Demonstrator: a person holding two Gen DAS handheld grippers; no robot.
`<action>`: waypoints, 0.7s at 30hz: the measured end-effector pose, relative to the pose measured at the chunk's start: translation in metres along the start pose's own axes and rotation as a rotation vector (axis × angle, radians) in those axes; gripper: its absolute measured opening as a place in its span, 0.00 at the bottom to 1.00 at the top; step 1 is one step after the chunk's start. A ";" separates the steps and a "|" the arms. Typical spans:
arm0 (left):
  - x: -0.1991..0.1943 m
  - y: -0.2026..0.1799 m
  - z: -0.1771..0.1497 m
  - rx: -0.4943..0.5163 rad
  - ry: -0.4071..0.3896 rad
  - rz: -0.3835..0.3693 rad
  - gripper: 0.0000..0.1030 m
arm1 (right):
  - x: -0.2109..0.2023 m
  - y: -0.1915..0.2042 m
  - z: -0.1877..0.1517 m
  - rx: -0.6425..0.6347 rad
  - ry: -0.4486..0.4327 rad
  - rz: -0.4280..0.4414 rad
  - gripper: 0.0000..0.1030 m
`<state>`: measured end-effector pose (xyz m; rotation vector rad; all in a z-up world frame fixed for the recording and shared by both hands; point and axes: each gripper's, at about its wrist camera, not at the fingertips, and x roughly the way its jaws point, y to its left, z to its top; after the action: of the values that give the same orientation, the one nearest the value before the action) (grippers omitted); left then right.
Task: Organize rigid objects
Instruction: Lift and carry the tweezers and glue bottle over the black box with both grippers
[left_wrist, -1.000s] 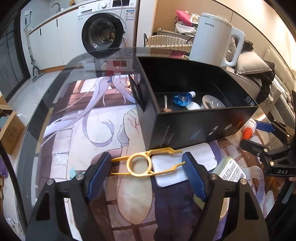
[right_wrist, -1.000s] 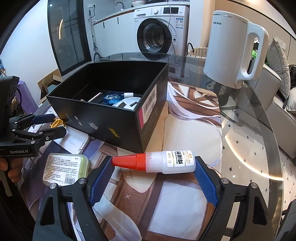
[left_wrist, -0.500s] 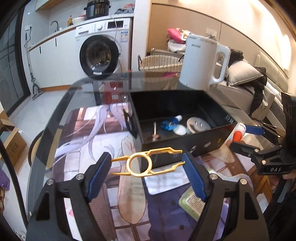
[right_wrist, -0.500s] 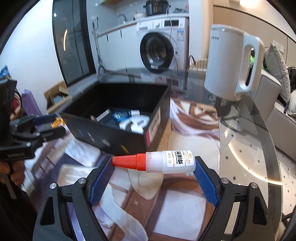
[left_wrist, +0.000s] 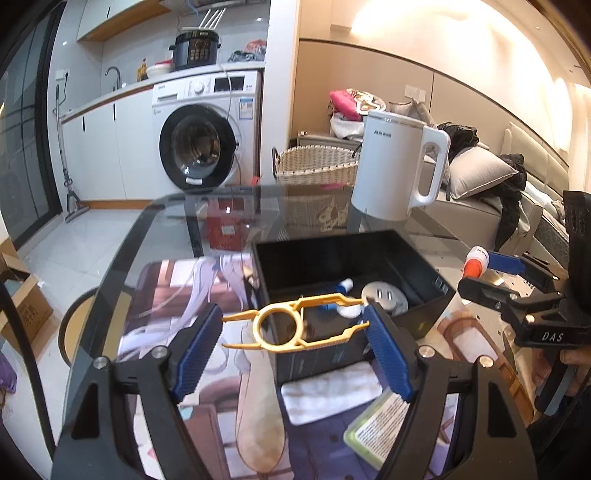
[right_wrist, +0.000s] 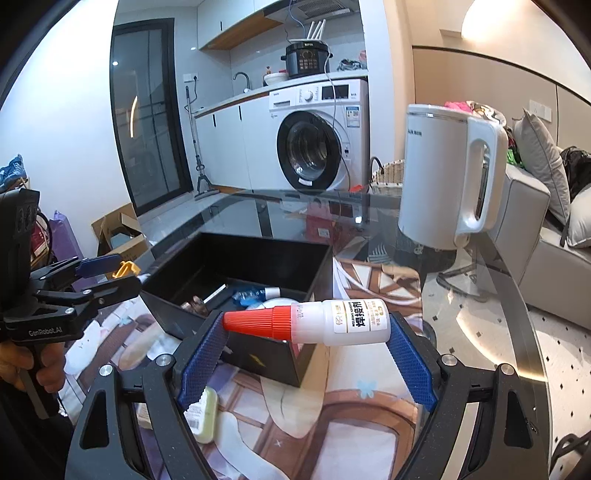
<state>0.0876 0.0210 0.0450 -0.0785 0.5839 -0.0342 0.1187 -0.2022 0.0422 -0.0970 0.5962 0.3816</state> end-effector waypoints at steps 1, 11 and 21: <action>-0.001 -0.002 0.002 0.004 -0.013 -0.003 0.76 | 0.000 0.001 0.002 -0.003 -0.003 0.004 0.84; -0.002 -0.013 0.018 0.040 -0.064 -0.019 0.76 | 0.005 0.011 0.016 -0.040 -0.024 0.017 0.84; 0.017 -0.011 0.028 0.037 -0.048 -0.017 0.76 | 0.025 0.015 0.027 -0.084 0.002 0.044 0.84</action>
<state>0.1168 0.0105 0.0598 -0.0483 0.5346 -0.0593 0.1461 -0.1746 0.0511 -0.1649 0.5848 0.4498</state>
